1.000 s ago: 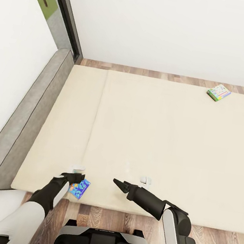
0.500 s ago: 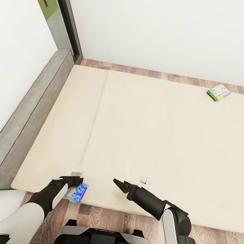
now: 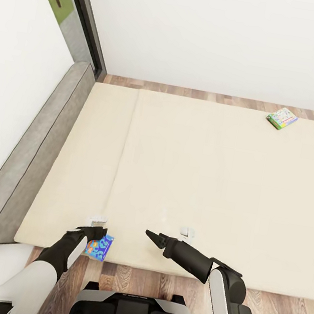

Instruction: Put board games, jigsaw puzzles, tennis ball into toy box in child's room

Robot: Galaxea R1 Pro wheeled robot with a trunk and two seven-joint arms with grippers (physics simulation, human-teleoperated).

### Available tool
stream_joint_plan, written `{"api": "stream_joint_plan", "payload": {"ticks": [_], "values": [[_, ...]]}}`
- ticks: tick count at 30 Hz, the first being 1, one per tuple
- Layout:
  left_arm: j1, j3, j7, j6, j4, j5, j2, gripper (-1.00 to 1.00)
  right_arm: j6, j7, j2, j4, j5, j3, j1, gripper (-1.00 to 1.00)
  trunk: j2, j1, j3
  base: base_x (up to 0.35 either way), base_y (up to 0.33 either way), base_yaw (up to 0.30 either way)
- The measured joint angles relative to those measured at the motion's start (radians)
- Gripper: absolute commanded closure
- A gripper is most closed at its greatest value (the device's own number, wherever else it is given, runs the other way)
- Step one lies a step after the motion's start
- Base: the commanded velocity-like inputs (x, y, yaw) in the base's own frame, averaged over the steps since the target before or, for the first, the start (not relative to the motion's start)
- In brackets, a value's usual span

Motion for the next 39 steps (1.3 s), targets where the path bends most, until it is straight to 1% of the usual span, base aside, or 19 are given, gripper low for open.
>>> {"api": "stream_joint_plan", "payload": {"ticks": [39], "values": [[0.000, -0.001, -0.003, 0.003, 0.000, 0.000, -0.002, -1.00, 0.000, 0.000, 0.001, 0.001, 0.007, 0.000, 0.000, -1.00, 0.000, 0.000, -0.016, 0.000, 0.000, 0.000]]}}
